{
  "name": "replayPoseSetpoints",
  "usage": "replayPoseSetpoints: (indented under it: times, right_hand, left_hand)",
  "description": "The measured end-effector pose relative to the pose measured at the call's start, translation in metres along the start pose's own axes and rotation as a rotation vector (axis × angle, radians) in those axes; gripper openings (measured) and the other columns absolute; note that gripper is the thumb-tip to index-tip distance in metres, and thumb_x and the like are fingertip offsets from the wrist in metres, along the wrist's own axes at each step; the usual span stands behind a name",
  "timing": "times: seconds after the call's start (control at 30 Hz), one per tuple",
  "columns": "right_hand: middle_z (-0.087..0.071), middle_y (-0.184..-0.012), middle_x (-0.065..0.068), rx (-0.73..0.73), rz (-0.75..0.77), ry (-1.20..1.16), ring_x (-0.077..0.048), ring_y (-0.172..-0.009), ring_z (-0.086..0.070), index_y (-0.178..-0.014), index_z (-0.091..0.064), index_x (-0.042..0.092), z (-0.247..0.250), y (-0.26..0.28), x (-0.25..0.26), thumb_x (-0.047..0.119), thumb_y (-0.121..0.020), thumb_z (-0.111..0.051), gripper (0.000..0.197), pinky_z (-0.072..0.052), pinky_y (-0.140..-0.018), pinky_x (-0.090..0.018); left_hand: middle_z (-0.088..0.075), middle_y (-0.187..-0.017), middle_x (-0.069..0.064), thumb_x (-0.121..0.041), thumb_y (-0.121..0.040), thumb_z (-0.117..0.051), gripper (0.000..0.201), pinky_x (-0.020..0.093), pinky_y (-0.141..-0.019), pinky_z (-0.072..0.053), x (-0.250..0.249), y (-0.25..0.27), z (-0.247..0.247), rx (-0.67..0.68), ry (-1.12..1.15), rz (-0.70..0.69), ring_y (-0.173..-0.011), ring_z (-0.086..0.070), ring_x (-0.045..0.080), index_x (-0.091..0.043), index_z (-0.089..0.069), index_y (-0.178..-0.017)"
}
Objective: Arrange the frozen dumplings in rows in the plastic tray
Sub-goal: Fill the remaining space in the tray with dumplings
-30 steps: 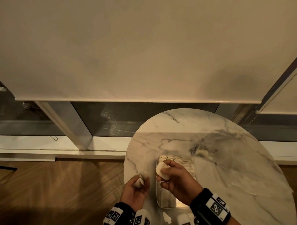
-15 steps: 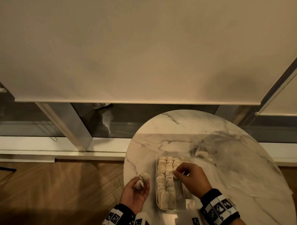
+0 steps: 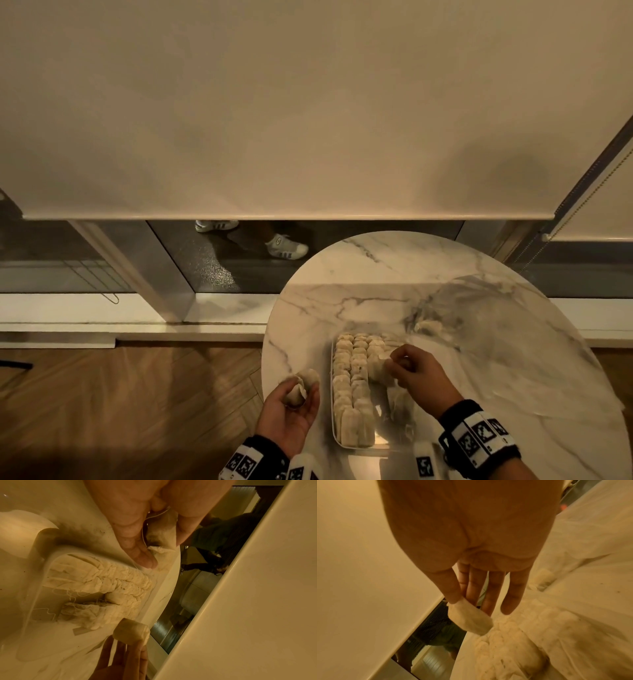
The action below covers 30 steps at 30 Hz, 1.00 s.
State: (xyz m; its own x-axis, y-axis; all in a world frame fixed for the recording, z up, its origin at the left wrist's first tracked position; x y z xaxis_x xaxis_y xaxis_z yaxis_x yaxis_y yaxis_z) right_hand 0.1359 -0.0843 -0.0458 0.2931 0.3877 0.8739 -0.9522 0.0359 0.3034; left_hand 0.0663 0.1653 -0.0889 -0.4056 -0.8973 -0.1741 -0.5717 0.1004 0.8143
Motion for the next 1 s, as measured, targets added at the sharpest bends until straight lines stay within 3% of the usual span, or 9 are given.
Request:
replayPoseSetpoints:
  times: [0.07, 0.17, 0.27, 0.4, 0.53, 0.73, 0.83, 0.9, 1.0]
  right_hand:
    - [-0.066, -0.065, -0.007, 0.017, -0.066, -0.089, -0.019, -0.066, -0.061, -0.09, -0.064, 0.01, -0.002, -0.001, -0.007, 0.01, -0.092, -0.067, 0.004, -0.054, -0.064, -0.035]
    - [-0.067, -0.068, -0.01, -0.066, -0.113, -0.058, -0.015, -0.061, -0.061, -0.093, -0.066, 0.01, 0.006, -0.005, -0.021, 0.011, -0.093, -0.066, 0.001, -0.051, -0.053, -0.025]
    - [-0.069, -0.065, -0.004, -0.099, -0.161, 0.016, -0.014, -0.058, -0.061, -0.091, -0.067, 0.01, 0.009, -0.013, -0.041, 0.012, -0.093, -0.066, 0.003, -0.047, -0.052, -0.024]
    - [-0.072, -0.076, -0.005, -0.037, -0.245, 0.12, -0.019, -0.068, -0.069, -0.089, -0.067, 0.017, 0.0, -0.02, -0.062, 0.017, -0.092, -0.068, 0.003, -0.053, -0.056, -0.028]
    - [-0.072, -0.079, -0.005, 0.013, -0.265, 0.216, -0.015, -0.064, -0.071, -0.091, -0.067, 0.016, -0.008, -0.027, -0.062, 0.014, -0.091, -0.068, 0.002, -0.046, -0.046, -0.018]
    - [-0.072, -0.081, 0.001, 0.217, -0.271, 0.341, -0.014, -0.074, -0.071, -0.086, -0.068, 0.022, -0.034, -0.036, -0.054, 0.013, -0.087, -0.071, 0.009, -0.053, -0.061, -0.024]
    - [-0.067, -0.088, 0.005, 0.171, -0.232, 0.513, -0.012, -0.081, -0.063, -0.09, -0.07, 0.024, -0.033, -0.041, -0.046, 0.016, -0.086, -0.071, 0.01, -0.046, -0.066, -0.019]
    - [-0.065, -0.088, 0.004, 0.132, -0.198, 0.579, -0.012, -0.083, -0.061, -0.083, -0.067, 0.028, -0.032, -0.043, -0.039, 0.015, -0.086, -0.068, 0.013, -0.04, -0.064, -0.014]
    - [-0.068, -0.096, -0.001, 0.112, -0.167, 0.639, -0.015, -0.088, -0.063, -0.085, -0.071, 0.023, -0.031, -0.046, -0.028, 0.014, -0.083, -0.061, 0.013, -0.043, -0.072, -0.018]
  left_hand:
    - [-0.066, -0.106, 0.024, -0.007, -0.09, -0.058, 0.017, 0.04, -0.063, -0.061, 0.0, -0.001, -0.001, -0.001, -0.006, 0.002, -0.088, -0.064, 0.035, 0.001, -0.062, -0.104]
    - [-0.065, -0.107, 0.024, -0.007, -0.09, -0.058, 0.017, 0.04, -0.063, -0.06, 0.0, -0.003, -0.003, -0.006, -0.018, -0.004, -0.088, -0.064, 0.034, 0.001, -0.062, -0.104]
    - [-0.065, -0.11, 0.024, -0.007, -0.088, -0.06, 0.021, 0.039, -0.064, -0.06, 0.0, -0.005, -0.002, -0.016, -0.028, -0.005, -0.088, -0.064, 0.033, 0.002, -0.062, -0.106]
    - [-0.066, -0.106, 0.024, -0.007, -0.076, -0.065, 0.03, 0.04, -0.066, -0.06, 0.002, -0.006, -0.004, -0.024, -0.044, -0.008, -0.088, -0.064, 0.033, 0.002, -0.063, -0.104]
    - [-0.066, -0.101, 0.023, -0.007, -0.073, -0.066, 0.027, 0.038, -0.064, -0.061, 0.003, -0.007, -0.005, -0.024, -0.058, -0.012, -0.087, -0.065, 0.033, 0.001, -0.064, -0.098]
    - [-0.068, -0.1, 0.023, -0.006, -0.073, -0.066, 0.027, 0.038, -0.066, -0.06, 0.002, -0.009, -0.006, -0.027, -0.055, -0.011, -0.088, -0.065, 0.034, 0.002, -0.064, -0.098]
    - [-0.068, -0.097, 0.023, -0.006, -0.072, -0.066, 0.023, 0.037, -0.066, -0.059, 0.001, -0.008, -0.007, -0.025, -0.055, -0.006, -0.087, -0.064, 0.033, 0.001, -0.064, -0.093]
    - [-0.068, -0.098, 0.023, -0.006, -0.072, -0.066, 0.022, 0.037, -0.065, -0.059, 0.001, -0.007, -0.008, -0.027, -0.053, -0.008, -0.087, -0.064, 0.033, 0.001, -0.064, -0.093]
    - [-0.069, -0.092, 0.022, -0.007, -0.071, -0.066, 0.021, 0.037, -0.065, -0.059, 0.0, -0.008, -0.007, -0.033, -0.055, -0.012, -0.086, -0.065, 0.033, 0.0, -0.065, -0.091]
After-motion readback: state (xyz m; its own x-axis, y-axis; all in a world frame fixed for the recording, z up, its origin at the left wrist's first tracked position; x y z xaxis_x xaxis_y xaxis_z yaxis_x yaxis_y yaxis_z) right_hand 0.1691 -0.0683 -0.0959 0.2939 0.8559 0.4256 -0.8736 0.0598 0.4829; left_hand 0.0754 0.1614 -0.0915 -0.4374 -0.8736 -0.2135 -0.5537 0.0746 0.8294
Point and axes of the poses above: each hand's wrist, its own y-axis away from the middle knuckle, its own z-axis out of the back of the hand, x = y × z, the point moved 8 cm from there along -y, towards the middle knuckle
